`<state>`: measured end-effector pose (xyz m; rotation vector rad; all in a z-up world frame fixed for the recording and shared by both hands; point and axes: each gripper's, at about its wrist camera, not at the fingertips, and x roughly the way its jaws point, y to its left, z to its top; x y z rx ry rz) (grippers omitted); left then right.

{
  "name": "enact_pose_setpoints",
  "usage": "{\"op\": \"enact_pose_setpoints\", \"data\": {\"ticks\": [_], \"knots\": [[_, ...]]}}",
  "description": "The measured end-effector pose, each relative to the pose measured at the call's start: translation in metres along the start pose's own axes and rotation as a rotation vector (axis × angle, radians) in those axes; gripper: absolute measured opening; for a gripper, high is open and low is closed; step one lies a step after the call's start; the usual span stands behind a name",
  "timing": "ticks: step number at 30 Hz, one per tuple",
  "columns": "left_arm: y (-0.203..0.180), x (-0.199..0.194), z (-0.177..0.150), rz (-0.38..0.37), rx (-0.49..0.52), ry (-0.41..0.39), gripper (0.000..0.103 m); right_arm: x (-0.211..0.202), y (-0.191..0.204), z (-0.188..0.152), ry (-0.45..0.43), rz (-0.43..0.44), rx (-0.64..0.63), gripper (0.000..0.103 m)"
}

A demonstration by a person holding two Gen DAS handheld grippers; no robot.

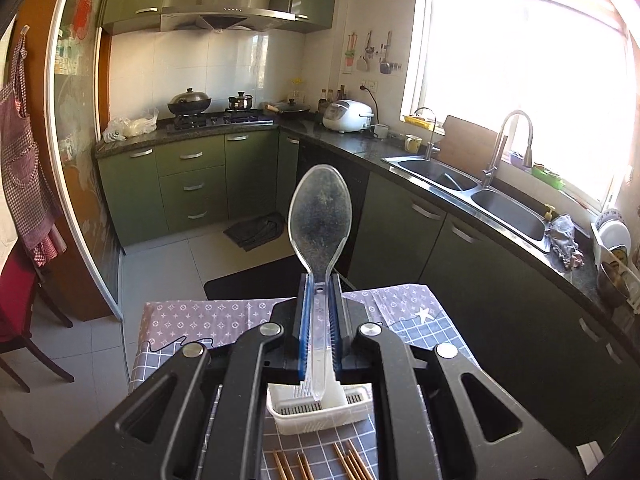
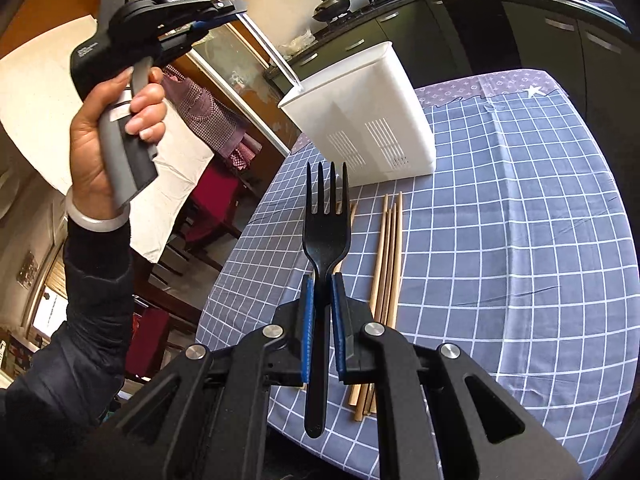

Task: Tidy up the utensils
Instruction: 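Lower the spoon into the white holder with the left tool while the right tool drops the fork in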

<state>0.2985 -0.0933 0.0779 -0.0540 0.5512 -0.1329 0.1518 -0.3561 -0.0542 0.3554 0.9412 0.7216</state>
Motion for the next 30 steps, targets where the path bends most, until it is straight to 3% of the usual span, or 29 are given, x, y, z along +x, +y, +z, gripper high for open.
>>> {"op": "enact_pose_setpoints", "data": {"ticks": [7,9,10,11,15,20,23,30], "knots": [[0.002,0.033,-0.028,0.022,0.032,0.092,0.011,-0.011,0.008,0.021,-0.048,-0.002,-0.034,0.01],[0.004,0.038,-0.037,0.028,0.046,0.115,0.029,-0.014,0.013,0.035,-0.072,-0.009,-0.049,0.01],[0.004,0.04,-0.039,0.033,0.049,0.115,0.042,-0.015,0.015,0.042,-0.087,-0.013,-0.06,0.01],[0.006,0.039,-0.042,0.034,0.052,0.111,0.045,-0.018,0.018,0.051,-0.106,-0.019,-0.067,0.01],[0.014,0.025,-0.041,0.027,0.056,0.064,0.045,-0.026,0.034,0.095,-0.204,-0.056,-0.097,0.01],[0.024,-0.01,-0.044,0.017,0.032,0.017,0.046,-0.028,0.054,0.15,-0.388,-0.152,-0.139,0.01],[0.03,-0.024,-0.055,0.003,0.036,0.036,0.046,-0.015,0.061,0.176,-0.473,-0.219,-0.166,0.01],[0.047,-0.043,-0.082,0.005,0.045,0.091,0.046,0.04,0.054,0.208,-0.543,-0.402,-0.245,0.01]]}}
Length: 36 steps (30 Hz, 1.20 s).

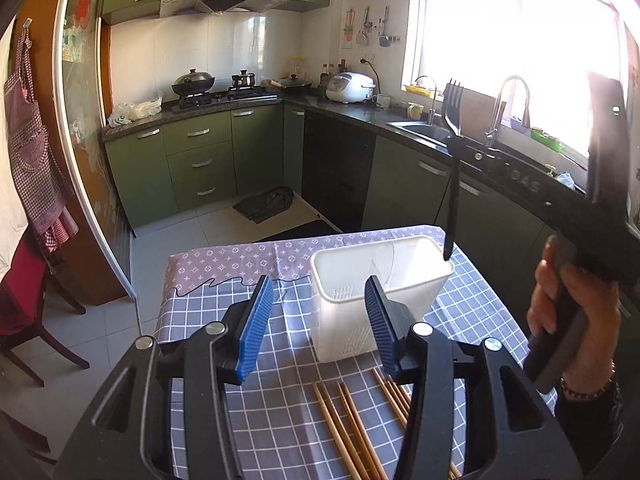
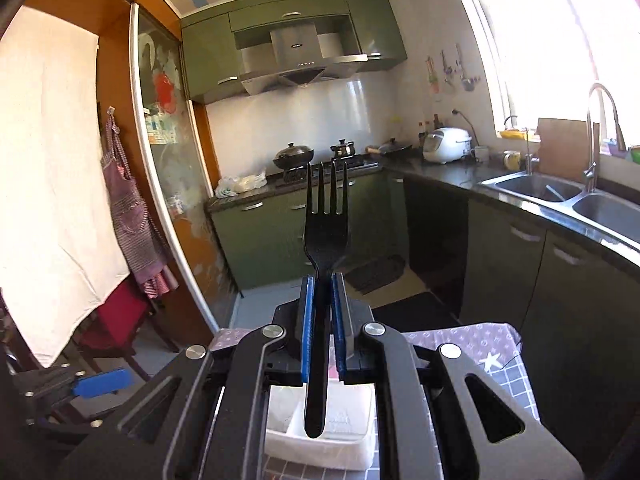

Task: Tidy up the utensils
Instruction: 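Lower the spoon into the white holder with the left tool while the right tool drops the fork in, then grasp a wooden chopstick with the left tool while the right tool moves to the chopsticks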

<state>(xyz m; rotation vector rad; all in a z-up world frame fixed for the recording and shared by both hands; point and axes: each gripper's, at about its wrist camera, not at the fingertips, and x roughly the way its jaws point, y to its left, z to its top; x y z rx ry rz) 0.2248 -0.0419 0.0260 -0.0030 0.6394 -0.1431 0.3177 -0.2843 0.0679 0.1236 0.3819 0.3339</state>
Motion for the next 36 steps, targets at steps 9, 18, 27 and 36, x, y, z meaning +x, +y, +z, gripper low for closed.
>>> {"op": "enact_pose_setpoints", "data": {"ticks": [9,18,27,36], "knots": [[0.009,0.011,-0.027,-0.023,-0.015,0.096,0.047,0.035,-0.009,-0.049,0.061,-0.018,-0.007,0.01],[-0.007,0.017,-0.045,-0.024,0.006,0.183,0.047,-0.02,-0.014,-0.06,0.05,0.013,0.022,0.021],[-0.001,0.068,-0.094,-0.015,-0.078,0.452,0.042,-0.089,-0.042,-0.115,0.167,-0.008,0.07,0.029],[0.009,0.122,-0.127,0.033,-0.142,0.613,0.021,-0.112,-0.076,-0.185,0.294,0.027,0.206,0.034]]}}
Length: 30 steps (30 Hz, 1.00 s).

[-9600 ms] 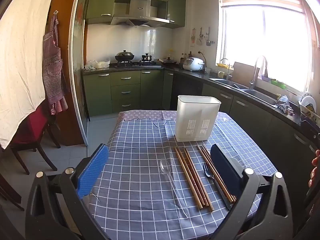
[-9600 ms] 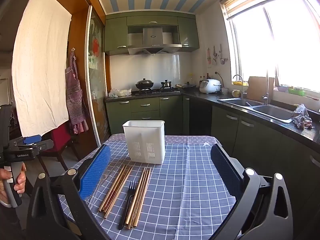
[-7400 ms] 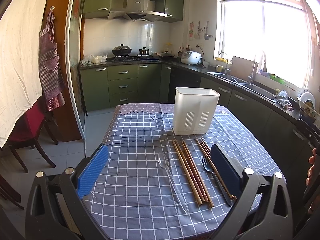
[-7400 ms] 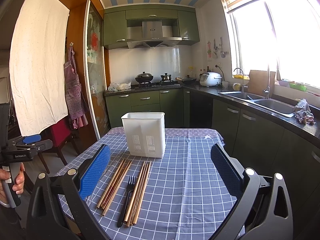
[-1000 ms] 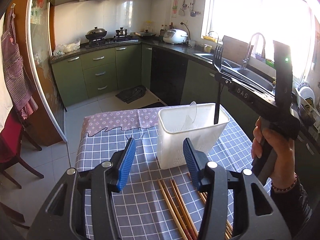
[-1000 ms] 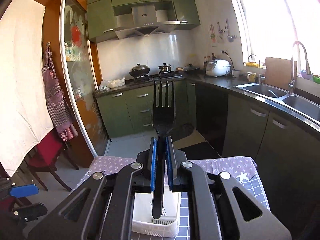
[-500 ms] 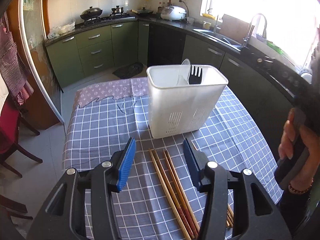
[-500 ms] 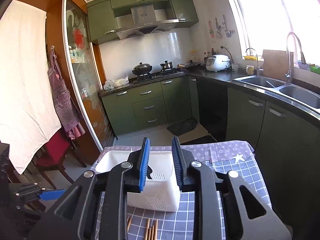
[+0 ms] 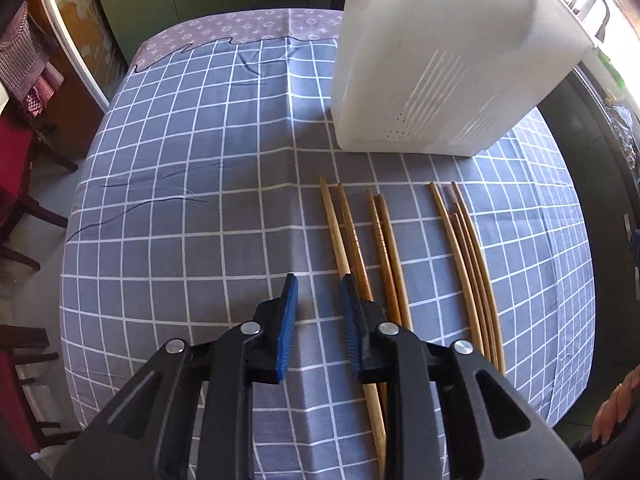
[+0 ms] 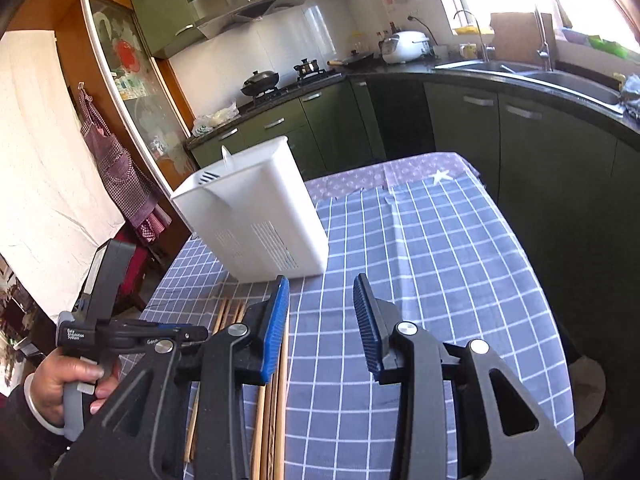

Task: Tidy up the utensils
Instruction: 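Grasp a wooden chopstick with the left tool while the right tool moves to the chopsticks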

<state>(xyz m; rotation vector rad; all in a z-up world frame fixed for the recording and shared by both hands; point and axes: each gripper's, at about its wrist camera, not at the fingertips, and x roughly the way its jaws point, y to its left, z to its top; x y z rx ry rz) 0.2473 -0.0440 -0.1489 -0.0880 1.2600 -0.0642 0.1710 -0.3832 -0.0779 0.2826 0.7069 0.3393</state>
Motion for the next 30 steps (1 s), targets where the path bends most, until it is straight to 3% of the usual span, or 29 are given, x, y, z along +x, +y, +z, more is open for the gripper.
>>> {"op": "enact_pose_setpoints", "data": {"ticks": [11,24,25,30], "knots": [[-0.011,0.004,0.003,0.015,0.018,0.026,0.021,0.002,-0.006,-0.009,0.041,0.022,0.035,0.034],[-0.031,0.017,0.006,0.074,0.054,0.033,0.013,-0.001,-0.012,-0.009,0.055,0.03,0.055,0.034],[-0.032,0.018,0.006,0.071,0.056,0.032,0.008,-0.001,-0.013,-0.009,0.057,0.029,0.055,0.035],[-0.029,0.017,0.006,0.044,0.037,0.034,0.007,-0.001,-0.011,-0.011,0.066,0.023,0.044,0.039]]}}
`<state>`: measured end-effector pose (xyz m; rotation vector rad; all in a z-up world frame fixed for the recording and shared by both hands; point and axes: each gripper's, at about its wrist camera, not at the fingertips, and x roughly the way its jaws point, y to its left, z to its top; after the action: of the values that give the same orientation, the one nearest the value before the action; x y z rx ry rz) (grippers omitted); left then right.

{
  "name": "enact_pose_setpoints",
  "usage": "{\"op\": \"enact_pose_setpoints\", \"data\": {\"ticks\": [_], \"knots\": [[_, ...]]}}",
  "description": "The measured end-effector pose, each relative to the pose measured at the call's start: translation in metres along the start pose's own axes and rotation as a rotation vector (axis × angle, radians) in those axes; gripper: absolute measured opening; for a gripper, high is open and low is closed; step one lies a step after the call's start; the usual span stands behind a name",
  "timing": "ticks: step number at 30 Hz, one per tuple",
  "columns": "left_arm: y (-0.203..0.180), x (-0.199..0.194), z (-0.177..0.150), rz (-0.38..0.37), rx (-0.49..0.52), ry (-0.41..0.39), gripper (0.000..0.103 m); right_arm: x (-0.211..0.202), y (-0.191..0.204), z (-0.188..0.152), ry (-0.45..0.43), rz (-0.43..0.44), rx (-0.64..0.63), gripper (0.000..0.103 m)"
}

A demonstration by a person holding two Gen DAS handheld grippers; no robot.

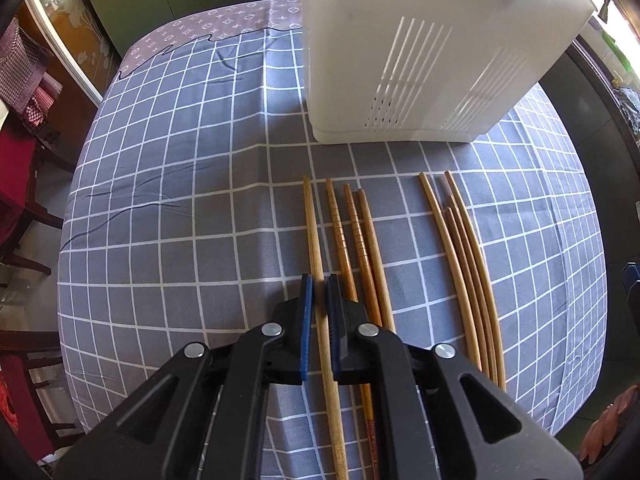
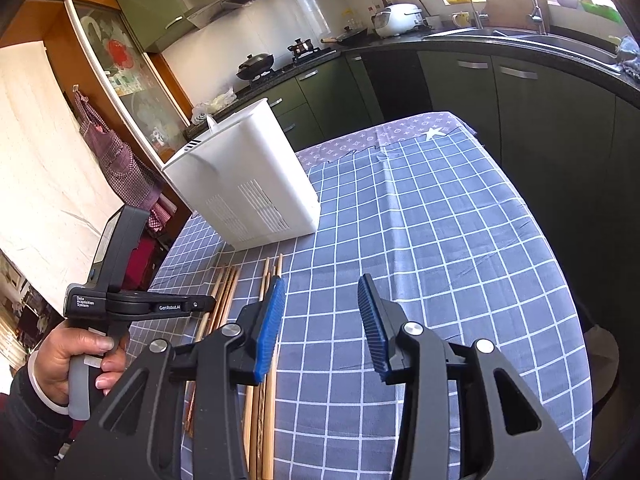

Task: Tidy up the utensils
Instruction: 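Grasp a wooden chopstick with the left tool while the right tool moves to the chopsticks, then lift the chopstick upright with the left tool while the right tool grasps another chopstick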

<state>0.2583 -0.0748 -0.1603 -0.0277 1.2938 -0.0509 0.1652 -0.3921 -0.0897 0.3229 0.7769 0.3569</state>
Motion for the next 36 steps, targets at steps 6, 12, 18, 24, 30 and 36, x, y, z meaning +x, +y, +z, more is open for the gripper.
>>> {"op": "enact_pose_setpoints", "data": {"ticks": [6,12,18,24,30,36], "knots": [[0.004,-0.028,-0.005,-0.039,0.005,-0.076,0.007,0.011,0.012,0.005,0.051,-0.008,-0.062,0.039],[0.003,-0.088,-0.021,-0.063,0.046,-0.244,0.007,0.06,0.035,0.019,0.238,-0.008,-0.201,0.039],[0.009,-0.127,-0.037,-0.066,0.078,-0.37,0.007,0.117,0.055,0.018,0.429,0.028,-0.261,0.025],[0.015,-0.144,-0.051,-0.098,0.099,-0.416,0.006,0.146,0.063,0.014,0.469,-0.038,-0.286,0.02],[0.021,-0.147,-0.058,-0.115,0.103,-0.428,0.006,0.157,0.071,0.014,0.487,-0.082,-0.313,0.02],[0.023,-0.148,-0.06,-0.119,0.111,-0.433,0.007,0.156,0.07,0.017,0.482,-0.129,-0.317,0.018]]}}
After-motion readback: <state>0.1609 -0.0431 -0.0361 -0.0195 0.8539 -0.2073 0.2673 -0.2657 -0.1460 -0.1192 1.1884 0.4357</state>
